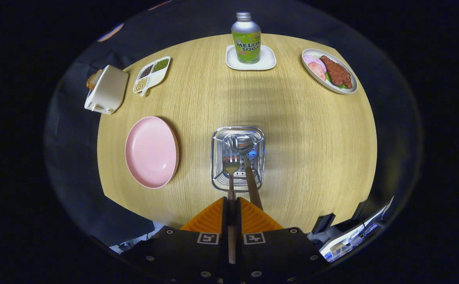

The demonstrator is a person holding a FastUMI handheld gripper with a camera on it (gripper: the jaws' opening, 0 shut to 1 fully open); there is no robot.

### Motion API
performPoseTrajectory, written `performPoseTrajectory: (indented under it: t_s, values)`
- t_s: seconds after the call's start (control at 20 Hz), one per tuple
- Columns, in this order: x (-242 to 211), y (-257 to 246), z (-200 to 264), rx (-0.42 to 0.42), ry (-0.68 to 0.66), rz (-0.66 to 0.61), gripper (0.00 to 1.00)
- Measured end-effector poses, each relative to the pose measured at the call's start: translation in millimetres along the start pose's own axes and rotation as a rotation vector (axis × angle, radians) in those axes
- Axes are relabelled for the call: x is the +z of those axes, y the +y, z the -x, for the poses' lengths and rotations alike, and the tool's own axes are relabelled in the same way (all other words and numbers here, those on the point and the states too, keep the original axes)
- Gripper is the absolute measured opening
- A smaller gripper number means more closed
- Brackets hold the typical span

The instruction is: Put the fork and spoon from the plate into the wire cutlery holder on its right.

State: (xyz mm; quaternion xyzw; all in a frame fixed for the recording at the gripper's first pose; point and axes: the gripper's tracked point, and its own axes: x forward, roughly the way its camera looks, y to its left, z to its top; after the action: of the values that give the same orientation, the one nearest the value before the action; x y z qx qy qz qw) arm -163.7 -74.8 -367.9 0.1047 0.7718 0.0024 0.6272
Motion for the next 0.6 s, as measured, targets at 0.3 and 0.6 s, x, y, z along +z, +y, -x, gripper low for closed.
performPoseTrajectory:
  t_s: [0.3, 0.6]
  values:
    - [15.8, -3.5, 2.8, 0.006, -0.068, -0.037, 0.10]
    - [60.6, -7.7, 36.2, -0.025, -0.370, -0.002, 0.11]
